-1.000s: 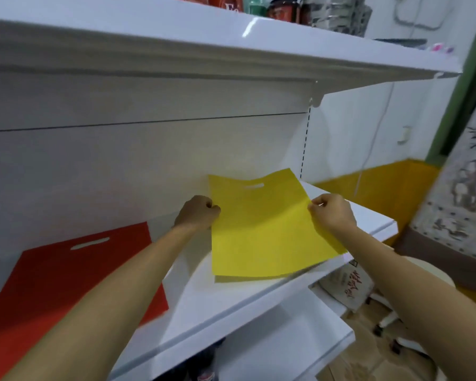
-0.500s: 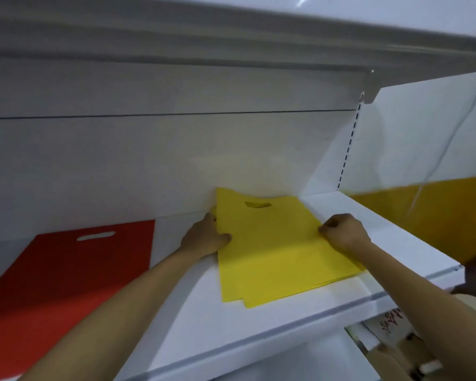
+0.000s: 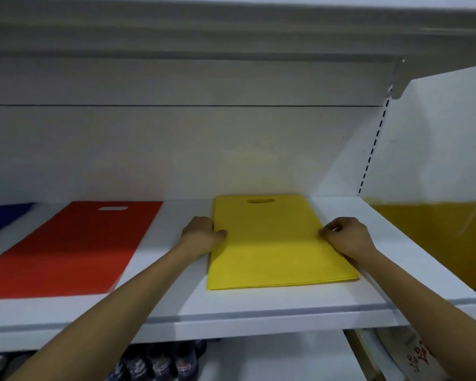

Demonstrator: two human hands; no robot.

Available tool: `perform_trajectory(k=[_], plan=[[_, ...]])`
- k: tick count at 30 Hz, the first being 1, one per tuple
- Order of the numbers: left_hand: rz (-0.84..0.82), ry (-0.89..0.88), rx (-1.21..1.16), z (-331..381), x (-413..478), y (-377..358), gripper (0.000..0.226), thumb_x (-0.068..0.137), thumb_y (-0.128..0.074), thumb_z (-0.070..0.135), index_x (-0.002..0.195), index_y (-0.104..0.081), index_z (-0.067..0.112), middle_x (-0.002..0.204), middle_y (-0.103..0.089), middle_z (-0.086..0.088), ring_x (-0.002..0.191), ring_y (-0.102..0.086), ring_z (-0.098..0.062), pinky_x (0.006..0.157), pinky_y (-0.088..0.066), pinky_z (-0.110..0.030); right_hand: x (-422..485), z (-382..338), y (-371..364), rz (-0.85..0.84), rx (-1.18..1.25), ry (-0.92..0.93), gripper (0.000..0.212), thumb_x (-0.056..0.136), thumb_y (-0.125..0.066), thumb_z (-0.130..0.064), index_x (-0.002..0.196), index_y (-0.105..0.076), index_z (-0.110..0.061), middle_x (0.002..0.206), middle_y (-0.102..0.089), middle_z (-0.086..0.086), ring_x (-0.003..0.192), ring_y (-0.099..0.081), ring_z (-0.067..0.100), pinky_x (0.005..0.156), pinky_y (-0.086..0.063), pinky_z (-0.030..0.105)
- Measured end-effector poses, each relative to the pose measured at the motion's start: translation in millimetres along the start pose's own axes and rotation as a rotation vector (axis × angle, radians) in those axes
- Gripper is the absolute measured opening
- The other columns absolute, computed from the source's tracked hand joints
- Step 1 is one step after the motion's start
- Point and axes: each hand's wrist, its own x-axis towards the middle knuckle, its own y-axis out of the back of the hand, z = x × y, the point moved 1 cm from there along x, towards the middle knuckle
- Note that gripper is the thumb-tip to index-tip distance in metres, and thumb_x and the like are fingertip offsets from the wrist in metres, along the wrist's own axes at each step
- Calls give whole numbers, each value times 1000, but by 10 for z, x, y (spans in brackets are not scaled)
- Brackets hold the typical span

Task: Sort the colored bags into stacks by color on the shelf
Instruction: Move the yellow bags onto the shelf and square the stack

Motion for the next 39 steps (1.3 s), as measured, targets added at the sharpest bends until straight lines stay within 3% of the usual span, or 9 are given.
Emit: perform_trajectory(k=[3, 5, 8, 10, 12, 21, 26, 33, 39], plan=[[-17, 46, 75, 102, -51, 8, 45, 94, -54, 37, 84, -58, -7, 74, -48, -18, 70, -52, -27, 57, -36, -34, 22, 37, -21, -11, 11, 12, 15, 82, -71, -26, 90, -72, -14, 87, -66, 5, 80, -58, 22, 68, -42, 27], [-30, 61, 74, 138, -71, 20, 49, 94, -54, 36, 99, -58, -13, 91, -56, -27, 91, -59, -37, 63, -43, -39, 38, 44, -28, -28, -18, 21, 18, 82, -71, -27, 92, -72, -11, 90, -68, 8, 78, -57, 22, 67, -42, 27], [-42, 70, 94, 163, -92, 78, 31, 95, -51, 38, 85, -56, 9, 86, -56, -12, 87, -54, -26, 63, -38, -27, 64, 10, 24, -31, -85, 8, 34, 84, -67, -29, 105, -66, -2, 97, -67, 15, 86, -60, 30, 71, -46, 33], [-17, 67, 128, 152, -108, 160, 37, 96, -50, 41, 122, -55, 15, 123, -57, -10, 113, -53, -25, 89, -42, -28, 55, -68, 83, 3, -189, 22, 42, 86, -63, -35, 116, -57, -7, 107, -64, 14, 98, -60, 33, 73, -44, 34], [58, 77, 174, 118, -158, 317, 51, 95, -50, 44, 138, -45, 16, 141, -49, -6, 126, -48, -25, 100, -40, -31, 42, -242, 109, 20, -291, 99, 42, 88, -59, -40, 122, -52, -16, 112, -63, 9, 102, -60, 31, 73, -41, 31], [450, 66, 724, -430, -830, 1312, 33, 94, -47, 35, 118, -57, 16, 114, -63, -9, 103, -60, -31, 76, -40, -32, -342, -1931, -509, -173, -503, 611, 45, 89, -55, -39, 128, -43, -18, 116, -59, 6, 106, -59, 27, 79, -45, 32], [400, 233, 942, -1112, -1490, 1903, 17, 94, -47, 24, 103, -57, 15, 105, -65, -6, 94, -62, -28, 67, -31, -31, -941, -2905, -1075, -207, -497, 850, 49, 86, -58, -36, 129, -44, -18, 121, -58, 9, 113, -56, 28, 91, -40, 34], [385, 522, 973, -2608, -2841, 2799, 20, 91, -46, 20, 108, -57, 18, 112, -64, -7, 103, -62, -29, 69, -35, -30, -2290, -4314, -2079, -309, -379, 1071, 42, 83, -57, -31, 121, -51, -16, 120, -61, 11, 110, -59, 30, 88, -44, 35], [415, 745, 975, -3805, -4090, 3510, 8, 91, -42, 16, 84, -41, 19, 84, -57, 2, 75, -54, -23, 50, -23, -26, -3695, -5434, -2919, -392, -347, 1283, 33, 84, -52, -23, 117, -51, -16, 109, -64, 4, 97, -59, 27, 76, -38, 34]])
